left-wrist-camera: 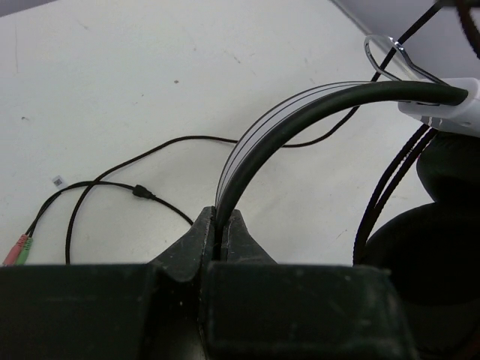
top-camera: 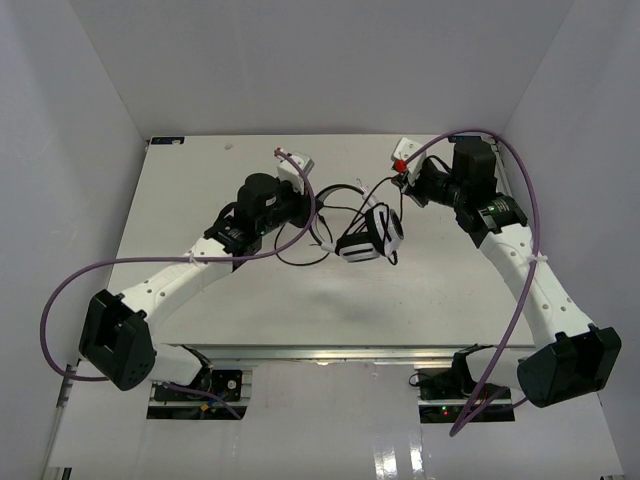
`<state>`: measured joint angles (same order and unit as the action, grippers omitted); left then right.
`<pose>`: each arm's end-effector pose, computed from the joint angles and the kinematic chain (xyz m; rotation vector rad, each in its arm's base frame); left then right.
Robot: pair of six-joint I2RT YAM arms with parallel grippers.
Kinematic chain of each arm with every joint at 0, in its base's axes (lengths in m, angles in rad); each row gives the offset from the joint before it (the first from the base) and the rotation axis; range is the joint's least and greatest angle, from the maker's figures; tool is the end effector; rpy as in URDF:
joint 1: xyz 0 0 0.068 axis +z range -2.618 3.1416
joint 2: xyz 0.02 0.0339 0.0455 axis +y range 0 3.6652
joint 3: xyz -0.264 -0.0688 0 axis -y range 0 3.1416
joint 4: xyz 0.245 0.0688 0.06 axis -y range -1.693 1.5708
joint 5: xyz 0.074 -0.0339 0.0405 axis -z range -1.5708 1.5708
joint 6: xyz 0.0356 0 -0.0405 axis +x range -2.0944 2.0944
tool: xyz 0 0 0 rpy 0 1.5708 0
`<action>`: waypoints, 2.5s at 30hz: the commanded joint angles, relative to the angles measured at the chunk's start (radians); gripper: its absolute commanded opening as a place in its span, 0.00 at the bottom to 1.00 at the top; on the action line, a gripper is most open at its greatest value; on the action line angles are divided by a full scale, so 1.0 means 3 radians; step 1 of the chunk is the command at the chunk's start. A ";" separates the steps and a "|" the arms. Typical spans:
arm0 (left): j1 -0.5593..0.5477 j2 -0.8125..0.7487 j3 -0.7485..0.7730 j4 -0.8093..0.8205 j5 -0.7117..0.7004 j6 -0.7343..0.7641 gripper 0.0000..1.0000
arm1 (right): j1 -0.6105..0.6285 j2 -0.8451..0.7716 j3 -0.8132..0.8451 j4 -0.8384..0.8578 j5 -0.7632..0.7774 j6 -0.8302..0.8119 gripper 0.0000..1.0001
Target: Wrap the headphones
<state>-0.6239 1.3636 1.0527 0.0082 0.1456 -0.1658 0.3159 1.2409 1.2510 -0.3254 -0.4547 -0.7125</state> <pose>0.2580 -0.1920 0.3215 0.5374 1.8504 -0.6738 0.2609 0.1017 0.3929 -1.1678 1.4425 0.1535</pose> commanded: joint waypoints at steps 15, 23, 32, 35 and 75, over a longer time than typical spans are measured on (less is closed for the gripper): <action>-0.0023 -0.0498 0.0545 0.0031 0.0158 -0.0828 0.00 | -0.0368 -0.0083 -0.1182 0.2090 -0.2161 0.1773 0.40; -0.0047 -0.0582 0.0796 -0.0223 0.0110 -0.1123 0.00 | -0.0300 0.0223 -0.1421 0.3428 -0.2157 0.2768 0.80; -0.0047 -0.0498 0.1248 -0.0195 -0.0204 -0.1801 0.00 | -0.0027 0.1058 -0.1700 0.5904 -0.2030 0.4198 0.80; -0.0047 -0.0505 0.1376 -0.0187 -0.0608 -0.2103 0.00 | 0.0039 0.1239 -0.1779 0.6324 -0.1952 0.4358 0.76; 0.0341 0.0443 0.0645 0.0390 -0.2886 -0.0183 0.00 | 0.1259 -0.0561 -0.0230 -0.0165 0.0818 -0.0422 0.08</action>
<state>-0.5401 1.5811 1.3072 -0.0396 -0.7098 -0.3231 0.6881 1.0882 1.0910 -0.3043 -0.3591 -0.7258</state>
